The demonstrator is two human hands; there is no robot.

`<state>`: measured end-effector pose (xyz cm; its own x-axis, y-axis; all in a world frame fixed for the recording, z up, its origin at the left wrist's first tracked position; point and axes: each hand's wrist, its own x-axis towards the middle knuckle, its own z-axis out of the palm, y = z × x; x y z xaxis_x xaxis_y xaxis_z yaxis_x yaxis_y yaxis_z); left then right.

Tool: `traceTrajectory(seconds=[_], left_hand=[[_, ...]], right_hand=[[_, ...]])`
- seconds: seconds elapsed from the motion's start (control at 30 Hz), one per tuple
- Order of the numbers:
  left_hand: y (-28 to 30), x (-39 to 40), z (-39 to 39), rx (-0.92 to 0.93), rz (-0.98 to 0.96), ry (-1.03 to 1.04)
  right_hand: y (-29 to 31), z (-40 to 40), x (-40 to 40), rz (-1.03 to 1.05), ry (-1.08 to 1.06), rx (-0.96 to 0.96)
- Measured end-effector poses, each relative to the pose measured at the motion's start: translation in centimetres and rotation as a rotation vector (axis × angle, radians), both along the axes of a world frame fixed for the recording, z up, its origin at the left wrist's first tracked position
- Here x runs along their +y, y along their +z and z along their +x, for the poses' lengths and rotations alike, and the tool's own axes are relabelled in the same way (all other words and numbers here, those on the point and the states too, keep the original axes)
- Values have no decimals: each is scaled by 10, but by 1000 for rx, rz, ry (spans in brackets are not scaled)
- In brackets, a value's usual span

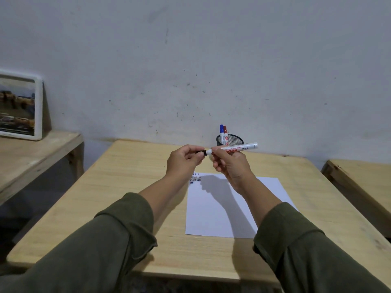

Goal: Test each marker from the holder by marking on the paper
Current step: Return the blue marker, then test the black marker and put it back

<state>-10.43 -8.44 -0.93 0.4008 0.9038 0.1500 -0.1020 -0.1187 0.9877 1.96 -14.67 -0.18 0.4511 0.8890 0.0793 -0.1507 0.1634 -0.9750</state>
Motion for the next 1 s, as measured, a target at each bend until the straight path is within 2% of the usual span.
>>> traceTrajectory(seconds=[0.3,0.47,0.67,0.8,1.0], left_hand=[[9,-3,2,222,263,133],[8,4,-6,196,218,55],[31,18,-7,142,248,38],[51,25,0,105,241,-15],[80,21,31,35,255,-132]], right_hand=[[-5,-6,3,22,3,198],[-3,-9,-3,16,55,198],[18,5,-15,73,1,330],[30,20,-26,42,32,168],[46,33,-33,-145,74,-269]])
